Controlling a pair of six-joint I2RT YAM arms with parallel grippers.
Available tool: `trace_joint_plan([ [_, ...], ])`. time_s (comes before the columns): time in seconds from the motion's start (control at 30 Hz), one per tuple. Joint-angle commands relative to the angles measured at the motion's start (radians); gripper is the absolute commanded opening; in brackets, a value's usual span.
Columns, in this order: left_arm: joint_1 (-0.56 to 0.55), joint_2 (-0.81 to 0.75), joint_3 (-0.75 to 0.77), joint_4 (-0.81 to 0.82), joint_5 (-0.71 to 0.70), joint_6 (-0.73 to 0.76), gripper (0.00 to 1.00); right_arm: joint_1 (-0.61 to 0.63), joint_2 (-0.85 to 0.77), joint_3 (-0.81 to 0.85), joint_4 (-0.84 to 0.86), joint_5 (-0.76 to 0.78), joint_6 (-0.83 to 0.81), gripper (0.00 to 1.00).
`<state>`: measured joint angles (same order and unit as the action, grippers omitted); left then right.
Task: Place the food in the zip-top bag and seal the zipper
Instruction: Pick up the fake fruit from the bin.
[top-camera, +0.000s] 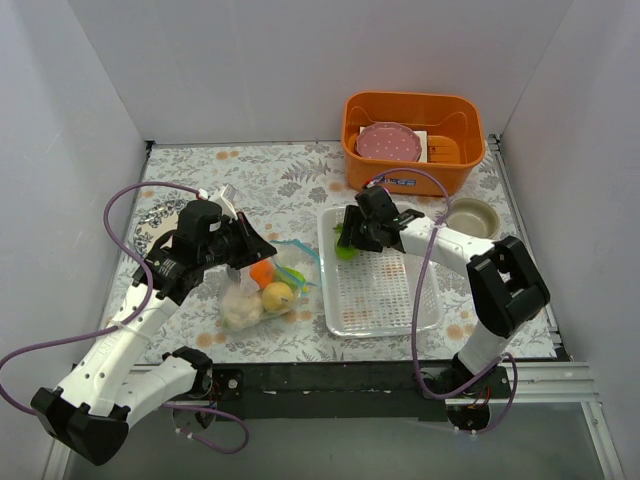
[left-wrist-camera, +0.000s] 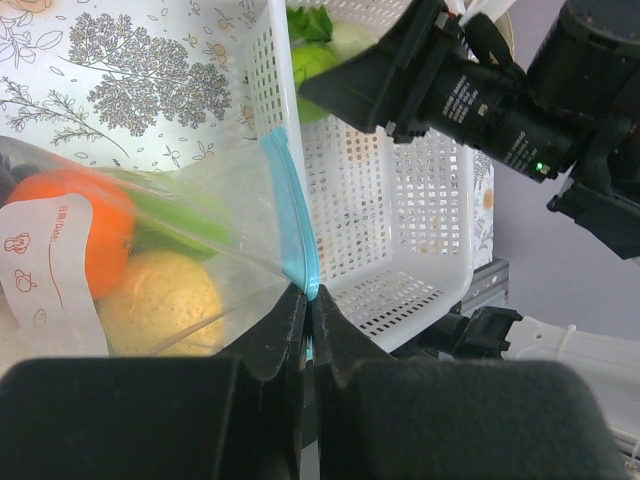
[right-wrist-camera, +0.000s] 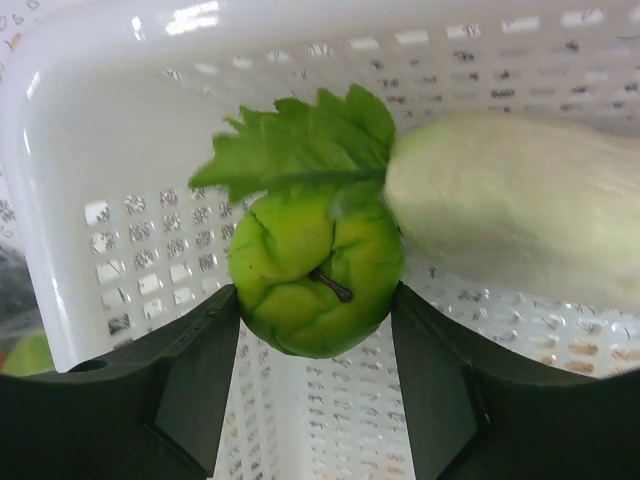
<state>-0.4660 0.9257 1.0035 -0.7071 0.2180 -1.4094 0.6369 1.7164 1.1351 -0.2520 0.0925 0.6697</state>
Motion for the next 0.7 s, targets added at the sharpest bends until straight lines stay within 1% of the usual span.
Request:
trace_joint_plan([
  [0.0, 0.003, -0.013, 0.040, 0.011, 0.014, 0.012, 0.00, 0.003, -0.110, -0.090, 0.013, -0.016, -0.013, 0.52],
  [0.2, 0.003, -0.010, 0.033, 0.017, 0.012, 0.013, 0.00, 0.023, -0.238, -0.178, -0.012, -0.037, -0.042, 0.51],
  [0.37, 0.003, -0.004, 0.029, 0.027, 0.011, 0.007, 0.00, 0.029, -0.311, -0.236, -0.079, -0.030, -0.084, 0.53],
  [0.47, 0.003, 0.004, 0.024, 0.041, 0.015, 0.001, 0.00, 0.030, -0.348, -0.281, -0.085, -0.017, -0.091, 0.54],
  [0.6, 0.003, 0.006, 0.023, 0.043, 0.014, -0.008, 0.00, 0.030, -0.359, -0.298, -0.107, -0.007, -0.107, 0.56],
  [0.67, 0.003, 0.002, 0.017, 0.043, 0.014, -0.019, 0.00, 0.030, -0.347, -0.294, -0.119, 0.000, -0.114, 0.61],
])
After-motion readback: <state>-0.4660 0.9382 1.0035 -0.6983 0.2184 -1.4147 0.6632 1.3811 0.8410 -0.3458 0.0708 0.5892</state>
